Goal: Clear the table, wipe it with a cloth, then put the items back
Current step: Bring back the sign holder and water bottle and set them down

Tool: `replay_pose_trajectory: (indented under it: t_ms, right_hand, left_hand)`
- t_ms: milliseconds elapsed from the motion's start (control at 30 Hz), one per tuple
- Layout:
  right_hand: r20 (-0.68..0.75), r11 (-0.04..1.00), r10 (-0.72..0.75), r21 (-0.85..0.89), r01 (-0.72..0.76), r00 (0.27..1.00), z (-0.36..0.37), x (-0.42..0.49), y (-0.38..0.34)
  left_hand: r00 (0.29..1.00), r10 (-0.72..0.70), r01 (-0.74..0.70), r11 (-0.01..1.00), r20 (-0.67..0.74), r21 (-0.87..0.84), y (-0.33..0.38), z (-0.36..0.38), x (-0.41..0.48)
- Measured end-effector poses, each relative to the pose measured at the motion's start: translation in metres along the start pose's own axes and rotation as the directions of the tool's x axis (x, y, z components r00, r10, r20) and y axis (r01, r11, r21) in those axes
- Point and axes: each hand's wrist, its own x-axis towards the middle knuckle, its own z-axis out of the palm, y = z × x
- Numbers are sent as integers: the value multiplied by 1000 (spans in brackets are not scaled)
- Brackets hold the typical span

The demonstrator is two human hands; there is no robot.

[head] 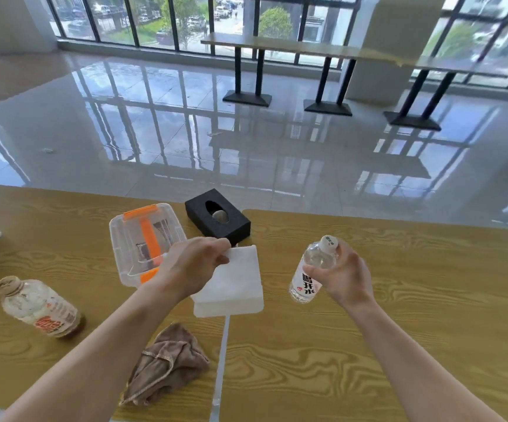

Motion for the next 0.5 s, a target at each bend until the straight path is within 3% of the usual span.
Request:
replay_pose_trajectory:
  t_ms: [500]
  right_hand:
    - [-171, 985, 168, 3, -170, 971, -140, -29, 118]
  left_hand:
    - [980, 190, -188, 981, 55, -41, 159, 54, 82]
